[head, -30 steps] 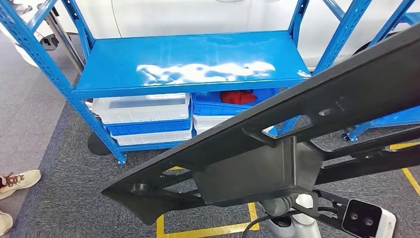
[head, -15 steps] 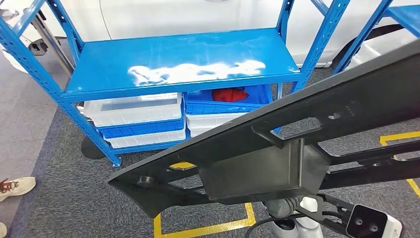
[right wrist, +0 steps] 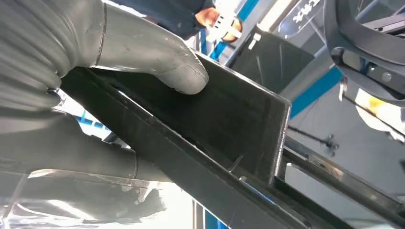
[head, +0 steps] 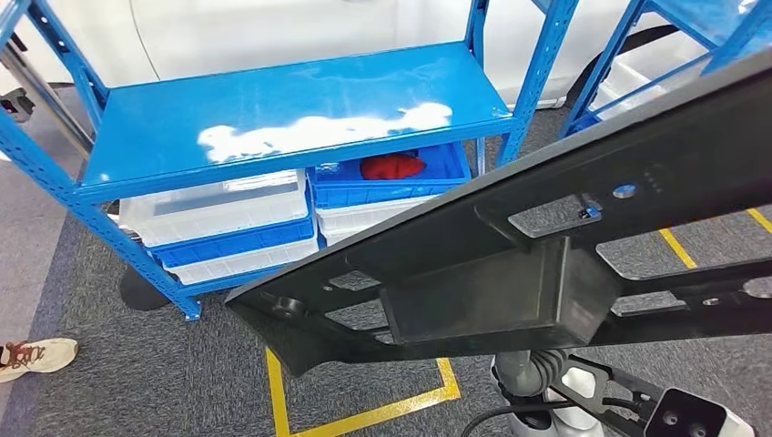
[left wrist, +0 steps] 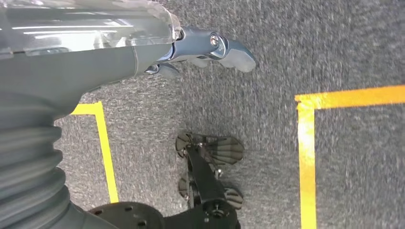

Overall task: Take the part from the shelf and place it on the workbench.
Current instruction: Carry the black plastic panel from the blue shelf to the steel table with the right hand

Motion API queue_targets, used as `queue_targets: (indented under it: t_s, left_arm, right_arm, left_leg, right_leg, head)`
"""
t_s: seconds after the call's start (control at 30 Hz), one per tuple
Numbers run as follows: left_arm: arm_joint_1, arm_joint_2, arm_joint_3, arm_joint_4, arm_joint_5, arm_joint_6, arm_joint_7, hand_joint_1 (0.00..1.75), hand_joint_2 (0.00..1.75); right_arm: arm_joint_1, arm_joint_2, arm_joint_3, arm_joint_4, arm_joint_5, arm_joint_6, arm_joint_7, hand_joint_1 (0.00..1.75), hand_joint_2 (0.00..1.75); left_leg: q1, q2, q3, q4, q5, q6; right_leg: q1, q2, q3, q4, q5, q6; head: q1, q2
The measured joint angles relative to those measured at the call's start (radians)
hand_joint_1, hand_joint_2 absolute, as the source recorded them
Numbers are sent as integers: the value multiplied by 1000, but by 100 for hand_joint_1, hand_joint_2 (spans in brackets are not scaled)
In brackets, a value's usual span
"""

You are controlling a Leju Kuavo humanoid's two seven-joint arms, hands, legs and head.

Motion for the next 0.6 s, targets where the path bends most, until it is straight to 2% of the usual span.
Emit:
queue_targets:
  t_s: [0.07, 0.1, 0.13, 0.2, 0.27, 0.3, 0.33, 0.37, 0.4, 0.47, 0.5, 0.53, 0.6]
  left_arm:
    - [-1, -1, 0, 0, -1, 13, -10, 0, 175]
    - [-2, -3, 0, 0, -1, 19, -17, 0, 175]
    - [-2, -4, 0, 0, 0, 24, -25, 0, 175]
    - [-1, -7, 0, 0, 2, 30, -36, 0, 175]
    - [2, -9, 0, 0, 3, 31, -42, 0, 175]
    - [3, -10, 0, 0, 1, 31, -42, 0, 175]
    - [3, -13, 0, 0, -2, 29, -41, 0, 175]
    - [3, -16, -1, 0, -5, 28, -39, 0, 175]
    - [3, -18, -3, 0, -9, 27, -37, 0, 175]
    - [3, -22, -6, 0, -13, 26, -32, 0, 175]
    - [3, -24, -7, 0, -14, 26, -30, 0, 175]
    - [3, -25, -8, 0, -14, 27, -27, 0, 175]
    - [1, -31, -10, 0, -16, 29, -19, 0, 175]
  right_arm:
    - [0, -8, 0, 0, 3, -15, 0, 175, 175]
    - [0, -11, 0, -1, 6, -21, 0, 175, 175]
    - [-1, -13, 2, -2, 8, -27, 0, 175, 175]
    - [-4, -17, 9, -3, 16, -41, 0, 175, 175]
    - [-5, -21, 19, -2, 23, -61, 0, 175, 175]
    - [-5, -24, 24, -2, 26, -72, 0, 175, 175]
    - [-5, -28, 30, -2, 28, -83, 0, 175, 175]
    - [-5, -31, 35, -3, 28, -93, 0, 175, 175]
    - [-5, -34, 41, -3, 27, -100, 0, 175, 175]
    - [-6, -39, 51, -3, 25, -107, 0, 175, 175]
    - [-6, -41, 56, -3, 24, -109, 0, 175, 175]
    - [-6, -43, 59, -3, 22, -110, 0, 175, 175]
    - [-6, -46, 65, -3, 14, -106, 0, 175, 175]
  left_leg:
    - [-2, 18, 2, -2, -1, -10]
    - [0, 18, 3, 1, -6, -16]
    - [2, 8, -2, 16, -19, -20]
    - [5, -32, -40, 104, -76, -27]
    - [6, -57, -101, 237, -134, -31]
    - [6, -61, -121, 277, -142, -31]
    - [6, -64, -123, 279, -129, -29]
    - [6, -67, -106, 239, -98, -26]
    - [6, -77, -74, 169, -58, -21]
    - [7, -121, -18, 42, -9, -12]
    - [6, -137, -4, 11, -2, -9]
    - [4, -144, -1, 1, -4, -6]
    - [4, -125, 2, -7, 4, 3]
  right_leg:
    - [3, 15, -4, -6, 1, -15]
    - [2, 24, -4, -9, 4, -22]
    - [0, 33, -4, -13, 7, -29]
    - [-4, 51, -3, -18, 13, -40]
    - [-2, 73, -7, -17, 15, -44]
    - [-1, 85, -8, -16, 15, -44]
    - [0, 97, -8, -14, 15, -45]
    - [1, 110, -8, -12, 16, -44]
    - [1, 121, -8, -11, 16, -43]
    - [0, 143, -11, -8, 18, -36]
    - [-1, 153, -14, -8, 21, -30]
    - [-4, 161, -18, -9, 24, -23]
    - [-7, 173, -22, -11, 29, -10]
  head:
    - [0, 0]
    - [0, 0]
    - [0, 0]
    - [0, 0]
    - [0, 0]
    - [0, 0]
    - [0, 0]
    - [0, 0]
    - [0, 0]
    - [0, 0]
    - [0, 0]
    - [0, 0]
    - [0, 0]
